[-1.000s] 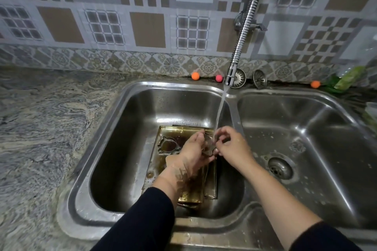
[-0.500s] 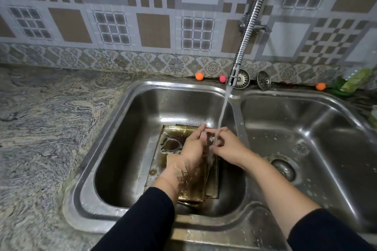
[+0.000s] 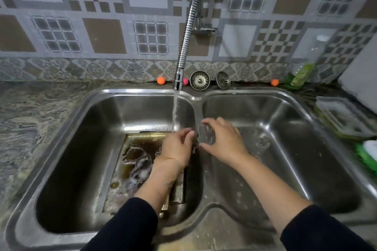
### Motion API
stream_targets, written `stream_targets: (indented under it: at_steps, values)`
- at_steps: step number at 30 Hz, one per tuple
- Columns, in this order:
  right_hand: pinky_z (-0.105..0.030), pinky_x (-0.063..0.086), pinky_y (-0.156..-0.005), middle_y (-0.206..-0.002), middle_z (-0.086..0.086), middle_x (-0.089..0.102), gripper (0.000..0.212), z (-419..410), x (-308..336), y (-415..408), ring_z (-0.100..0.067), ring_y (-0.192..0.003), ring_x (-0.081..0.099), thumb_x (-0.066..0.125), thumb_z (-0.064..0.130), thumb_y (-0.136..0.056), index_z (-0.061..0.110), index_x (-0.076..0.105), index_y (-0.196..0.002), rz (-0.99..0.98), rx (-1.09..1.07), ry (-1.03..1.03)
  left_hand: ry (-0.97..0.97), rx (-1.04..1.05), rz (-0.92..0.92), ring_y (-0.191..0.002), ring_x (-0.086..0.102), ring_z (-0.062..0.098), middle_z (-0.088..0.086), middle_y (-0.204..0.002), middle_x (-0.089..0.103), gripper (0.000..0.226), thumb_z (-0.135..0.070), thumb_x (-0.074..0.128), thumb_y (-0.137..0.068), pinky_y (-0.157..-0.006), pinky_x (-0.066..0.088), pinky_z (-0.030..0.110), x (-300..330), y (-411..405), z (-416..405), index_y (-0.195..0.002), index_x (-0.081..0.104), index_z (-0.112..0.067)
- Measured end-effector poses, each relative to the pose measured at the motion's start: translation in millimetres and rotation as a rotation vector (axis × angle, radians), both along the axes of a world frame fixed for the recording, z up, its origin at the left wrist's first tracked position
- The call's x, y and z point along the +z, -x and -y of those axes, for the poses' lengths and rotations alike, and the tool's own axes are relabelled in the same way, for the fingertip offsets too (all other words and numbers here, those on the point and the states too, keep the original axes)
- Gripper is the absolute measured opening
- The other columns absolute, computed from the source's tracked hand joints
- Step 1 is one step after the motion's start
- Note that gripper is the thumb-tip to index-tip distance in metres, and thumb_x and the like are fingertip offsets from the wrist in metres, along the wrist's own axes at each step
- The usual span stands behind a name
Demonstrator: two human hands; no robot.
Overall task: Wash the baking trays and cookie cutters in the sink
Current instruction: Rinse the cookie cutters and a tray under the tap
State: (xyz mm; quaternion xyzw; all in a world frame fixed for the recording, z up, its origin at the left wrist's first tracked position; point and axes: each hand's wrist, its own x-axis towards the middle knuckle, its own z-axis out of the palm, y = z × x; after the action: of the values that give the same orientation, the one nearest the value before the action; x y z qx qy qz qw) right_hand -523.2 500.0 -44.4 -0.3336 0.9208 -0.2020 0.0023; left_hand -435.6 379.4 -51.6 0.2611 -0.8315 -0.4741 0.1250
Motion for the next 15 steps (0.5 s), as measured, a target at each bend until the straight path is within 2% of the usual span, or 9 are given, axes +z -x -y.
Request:
stream_targets:
  at_steps: [1,3,5,6,8,11,15]
  values:
    - [-0.038,0.041,-0.097,-0.118,0.002,0.053,0.062,-13,-6,16,-0.019,-0.115,0.049,0.074,0.043,-0.074,0.033,0.047,-0.129,0.07,-0.073,0.008,0.103,-0.09,0.058,-0.124,0.051,0.017,0.003,-0.134,0.057,0.039,-0.035,0.046,-0.099,-0.101,0.035,0.021,-1,7,-8,-0.134,0.053,-0.02]
    - [-0.038,0.046,-0.094,-0.124,-0.001,0.056,0.062,-43,-22,49,-0.022,-0.114,0.053,0.077,0.038,-0.073,0.03,0.048,-0.128,0.218,-0.211,-0.008,0.297,-0.302,0.231,-0.144,0.022,0.017,0.003,-0.156,0.026,0.055,-0.041,0.035,-0.1,-0.117,0.02,0.032,-4,18,-24,-0.149,0.027,-0.016]
    - [-0.035,0.048,-0.093,-0.129,-0.003,0.056,0.063,-73,-46,79,-0.024,-0.115,0.055,0.078,0.032,-0.073,0.026,0.05,-0.129,0.325,-0.32,-0.062,0.478,-0.445,0.441,-0.147,-0.007,0.015,-0.001,-0.16,-0.007,0.067,-0.046,0.028,-0.1,-0.12,0.006,0.043,-13,26,-34,-0.153,0.001,-0.015]
    - [-0.034,0.048,-0.094,-0.13,-0.004,0.056,0.063,-87,-59,92,-0.025,-0.117,0.054,0.078,0.03,-0.074,0.025,0.05,-0.13,0.361,-0.366,-0.098,0.538,-0.474,0.521,-0.146,-0.015,0.015,-0.001,-0.159,-0.016,0.07,-0.047,0.026,-0.1,-0.12,0.002,0.045,-17,28,-38,-0.152,-0.007,-0.016]
    - [-0.034,0.049,-0.093,-0.131,-0.004,0.056,0.055,-113,-86,119,-0.026,-0.116,0.055,0.071,0.028,-0.079,0.025,0.051,-0.13,0.385,-0.456,-0.152,0.656,-0.49,0.601,-0.143,-0.022,0.015,0.0,-0.155,-0.027,0.071,-0.048,0.023,-0.1,-0.12,-0.001,0.045,-24,28,-42,-0.15,-0.017,-0.015]
    - [-0.037,0.053,-0.088,-0.119,-0.006,0.062,0.041,-143,-119,151,-0.028,-0.105,0.06,0.059,0.036,-0.083,0.028,0.056,-0.123,0.391,-0.575,-0.146,0.717,-0.461,0.627,-0.142,-0.025,0.014,-0.001,-0.154,-0.031,0.068,-0.047,0.017,-0.1,-0.119,-0.009,0.038,-25,27,-48,-0.148,-0.02,-0.015]
    - [-0.041,0.048,-0.093,-0.129,-0.011,0.053,0.046,-154,-130,167,-0.034,-0.116,0.05,0.063,0.036,-0.084,0.022,0.053,-0.127,0.367,-0.667,-0.239,0.756,-0.445,0.651,-0.141,-0.026,0.013,-0.002,-0.153,-0.032,0.067,-0.046,0.016,-0.1,-0.114,-0.013,0.033,-24,29,-49,-0.148,-0.02,-0.015]
